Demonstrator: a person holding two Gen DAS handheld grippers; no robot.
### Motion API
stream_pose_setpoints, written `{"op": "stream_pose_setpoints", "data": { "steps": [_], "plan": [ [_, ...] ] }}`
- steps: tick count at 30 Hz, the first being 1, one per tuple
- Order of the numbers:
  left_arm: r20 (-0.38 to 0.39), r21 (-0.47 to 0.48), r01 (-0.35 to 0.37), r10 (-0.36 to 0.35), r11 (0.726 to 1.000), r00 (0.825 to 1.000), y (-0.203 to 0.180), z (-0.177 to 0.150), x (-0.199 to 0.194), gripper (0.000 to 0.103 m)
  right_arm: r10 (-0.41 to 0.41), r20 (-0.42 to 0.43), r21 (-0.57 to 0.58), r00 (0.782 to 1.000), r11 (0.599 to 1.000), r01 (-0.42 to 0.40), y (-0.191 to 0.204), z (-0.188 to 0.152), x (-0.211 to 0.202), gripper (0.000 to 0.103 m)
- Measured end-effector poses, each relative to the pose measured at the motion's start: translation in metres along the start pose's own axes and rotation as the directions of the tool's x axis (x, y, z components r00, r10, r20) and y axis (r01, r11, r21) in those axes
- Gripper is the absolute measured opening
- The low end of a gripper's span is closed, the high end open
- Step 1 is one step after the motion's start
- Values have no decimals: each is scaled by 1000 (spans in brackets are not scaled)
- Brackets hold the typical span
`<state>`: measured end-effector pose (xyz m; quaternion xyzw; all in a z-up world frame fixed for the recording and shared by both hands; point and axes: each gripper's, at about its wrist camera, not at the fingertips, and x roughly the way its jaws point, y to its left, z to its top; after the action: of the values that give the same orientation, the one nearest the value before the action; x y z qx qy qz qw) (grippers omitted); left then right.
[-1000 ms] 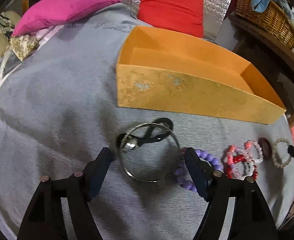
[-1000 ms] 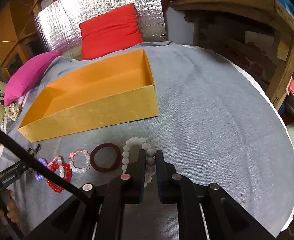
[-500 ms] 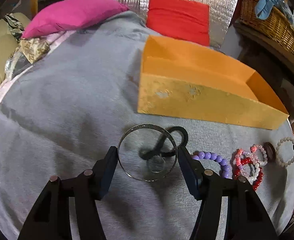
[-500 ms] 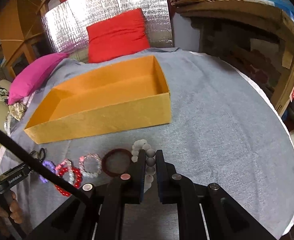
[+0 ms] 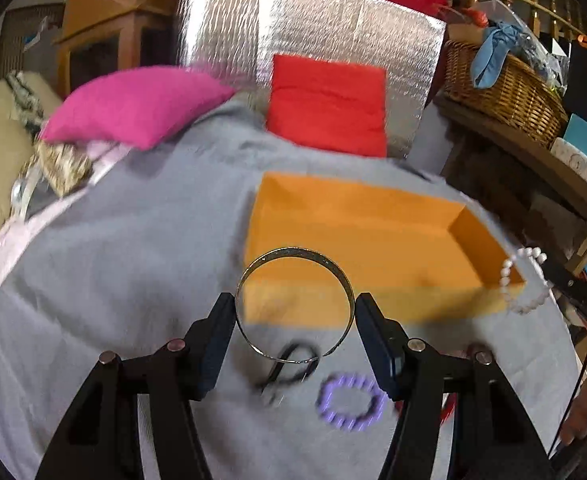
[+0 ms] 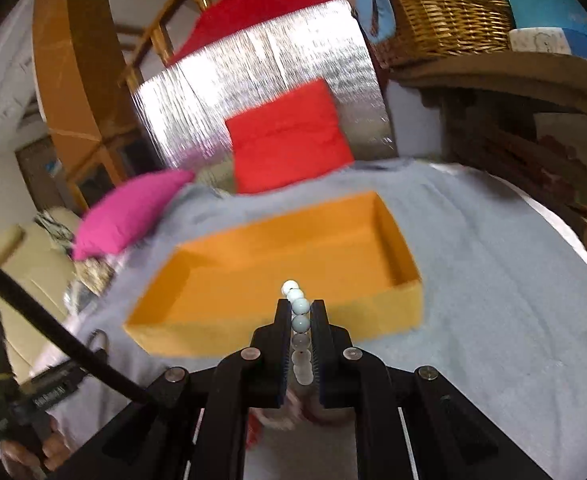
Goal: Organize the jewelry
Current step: 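Carry both bracelets into the orange box and open both tools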
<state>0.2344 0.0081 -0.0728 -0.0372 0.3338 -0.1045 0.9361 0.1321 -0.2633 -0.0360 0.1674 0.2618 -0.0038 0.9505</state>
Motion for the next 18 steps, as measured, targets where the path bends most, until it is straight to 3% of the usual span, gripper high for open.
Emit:
{"op": "stream_pose_setpoints", "data": {
  "steps": [4,8,18],
  "plan": [
    [25,-1,17,-17,1000,1000,-14,24,15,63,62,24,39,998,997,-63,8,15,20,11],
    [-11,-6,31,-31,1000,999,-21,30,44,63,91,-3,49,996,995,-90,16,23,53,11],
    [-130,48,-4,10,999,992,-20,20,108,64,34,-165,-26,986,999,-39,23,11,126,11]
  ]
}}
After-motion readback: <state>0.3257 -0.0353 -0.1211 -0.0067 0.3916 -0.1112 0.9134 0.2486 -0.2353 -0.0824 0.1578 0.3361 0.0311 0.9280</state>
